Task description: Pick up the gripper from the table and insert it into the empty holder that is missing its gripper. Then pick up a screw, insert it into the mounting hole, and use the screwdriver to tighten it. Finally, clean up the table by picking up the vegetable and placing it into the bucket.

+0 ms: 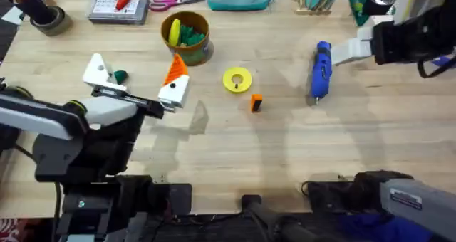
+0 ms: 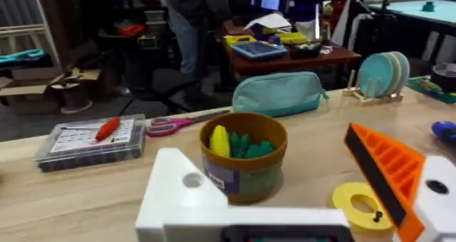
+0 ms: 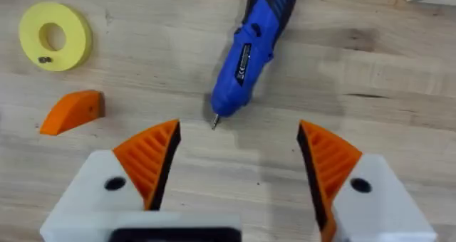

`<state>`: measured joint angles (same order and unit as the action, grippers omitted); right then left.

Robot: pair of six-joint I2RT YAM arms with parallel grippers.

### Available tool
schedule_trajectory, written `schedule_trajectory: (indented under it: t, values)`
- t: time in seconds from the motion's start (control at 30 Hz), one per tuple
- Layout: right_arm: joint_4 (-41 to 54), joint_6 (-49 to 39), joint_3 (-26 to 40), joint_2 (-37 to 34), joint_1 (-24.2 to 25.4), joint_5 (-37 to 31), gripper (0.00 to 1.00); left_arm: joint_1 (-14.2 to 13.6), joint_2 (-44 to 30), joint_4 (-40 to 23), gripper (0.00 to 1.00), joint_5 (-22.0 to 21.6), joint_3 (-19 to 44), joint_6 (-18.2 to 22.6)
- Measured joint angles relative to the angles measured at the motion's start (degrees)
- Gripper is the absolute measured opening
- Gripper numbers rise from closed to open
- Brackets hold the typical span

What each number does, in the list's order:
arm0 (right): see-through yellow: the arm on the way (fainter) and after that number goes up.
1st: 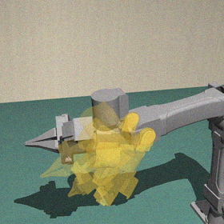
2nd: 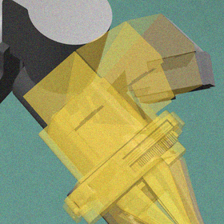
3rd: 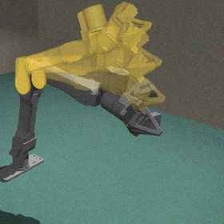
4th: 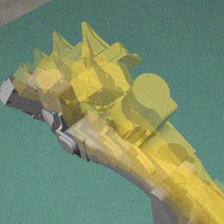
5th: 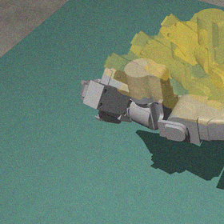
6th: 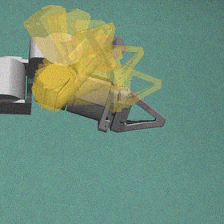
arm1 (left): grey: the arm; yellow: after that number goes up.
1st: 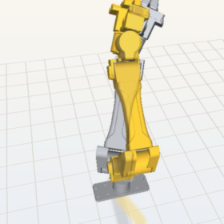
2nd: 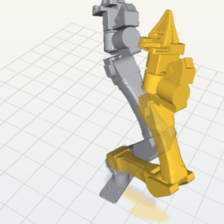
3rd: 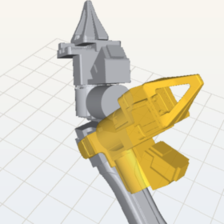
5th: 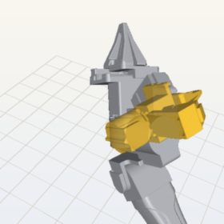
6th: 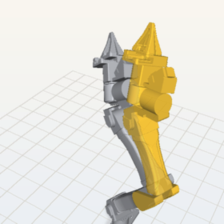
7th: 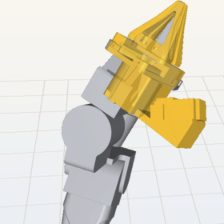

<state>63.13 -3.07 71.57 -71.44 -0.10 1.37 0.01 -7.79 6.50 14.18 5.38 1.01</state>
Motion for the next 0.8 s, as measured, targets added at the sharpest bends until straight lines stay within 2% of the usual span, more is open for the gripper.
schedule_trajectory:
  t: [0.17,0.3,0.4,0.53,0.67,0.8]
  values:
    - [0.00,0.02,0.00,0.01,0.00,0.00,0.996,0.00,0.39,0.11,0.985,2.21,-2.00,-0.01]
    - [0.00,0.02,0.00,0.02,0.00,0.00,0.997,0.00,4.08,0.01,0.985,3.31,-4.02,-0.01]
    - [0.00,0.02,0.00,0.01,0.00,0.00,0.997,0.00,7.04,-1.52,0.985,4.31,-4.65,-0.01]
    - [0.00,0.02,0.00,0.02,0.00,0.00,0.996,0.00,7.48,-3.15,0.985,6.25,-4.65,0.00]
    - [0.00,0.02,0.00,0.00,0.00,0.00,0.996,0.00,7.50,-5.67,0.985,10.41,-4.67,0.00]
    - [0.02,0.02,0.00,0.01,0.00,0.00,0.997,0.00,7.50,-8.63,0.985,17.54,-4.69,-0.02]
